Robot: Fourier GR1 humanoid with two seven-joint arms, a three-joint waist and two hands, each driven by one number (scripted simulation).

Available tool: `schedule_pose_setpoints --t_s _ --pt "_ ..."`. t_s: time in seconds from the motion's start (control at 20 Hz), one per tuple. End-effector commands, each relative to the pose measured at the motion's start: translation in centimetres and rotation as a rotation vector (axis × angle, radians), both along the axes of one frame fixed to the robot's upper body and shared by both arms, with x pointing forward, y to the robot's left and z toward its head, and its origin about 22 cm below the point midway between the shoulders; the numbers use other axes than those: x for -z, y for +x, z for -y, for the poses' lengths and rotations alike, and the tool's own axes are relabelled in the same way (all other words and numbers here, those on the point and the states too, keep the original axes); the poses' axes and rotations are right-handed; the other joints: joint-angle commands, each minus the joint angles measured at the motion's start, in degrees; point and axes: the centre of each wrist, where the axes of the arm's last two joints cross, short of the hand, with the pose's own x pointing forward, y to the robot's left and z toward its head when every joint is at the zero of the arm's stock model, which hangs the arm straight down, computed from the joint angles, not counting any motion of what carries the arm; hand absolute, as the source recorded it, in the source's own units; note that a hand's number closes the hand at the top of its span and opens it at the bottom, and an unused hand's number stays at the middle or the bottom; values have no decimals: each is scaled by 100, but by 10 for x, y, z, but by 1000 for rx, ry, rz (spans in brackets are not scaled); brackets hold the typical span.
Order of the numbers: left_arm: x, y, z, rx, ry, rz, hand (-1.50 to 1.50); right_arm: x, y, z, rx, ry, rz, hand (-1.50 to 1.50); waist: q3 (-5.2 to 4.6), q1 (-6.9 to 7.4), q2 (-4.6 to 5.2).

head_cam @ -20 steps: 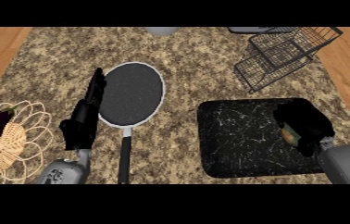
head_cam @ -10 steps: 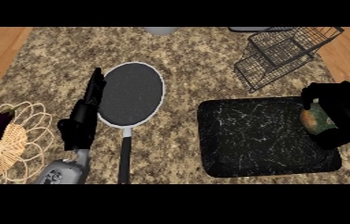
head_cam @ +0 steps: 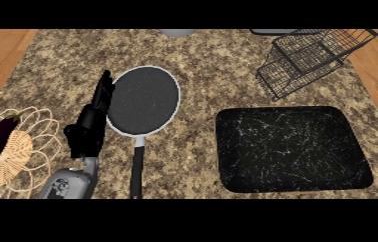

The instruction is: Pick the squash from the tray and place it in the tiered basket

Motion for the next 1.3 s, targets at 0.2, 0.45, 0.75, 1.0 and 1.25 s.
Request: schedule_pose_setpoints --t_s 0.2,0.45,0.75,1.0,1.25 --pt "3 -2 6 42 14 7 0 -38 34 12 -4 294 -48 150 0 151 33" --pt "3 11 15 32 18 5 0 -50 61 -9 13 280 -19 150 5 123 39" --pt "2 -10 10 29 -4 6 0 -38 97 -10 66 198 24 150 7 166 42" --pt "-13 -8 6 32 10 -2 0 -33 128 14 81 197 39 150 10 182 46" --pt "-7 -1 14 33 12 19 0 -20 153 14 102 126 41 150 8 166 51"
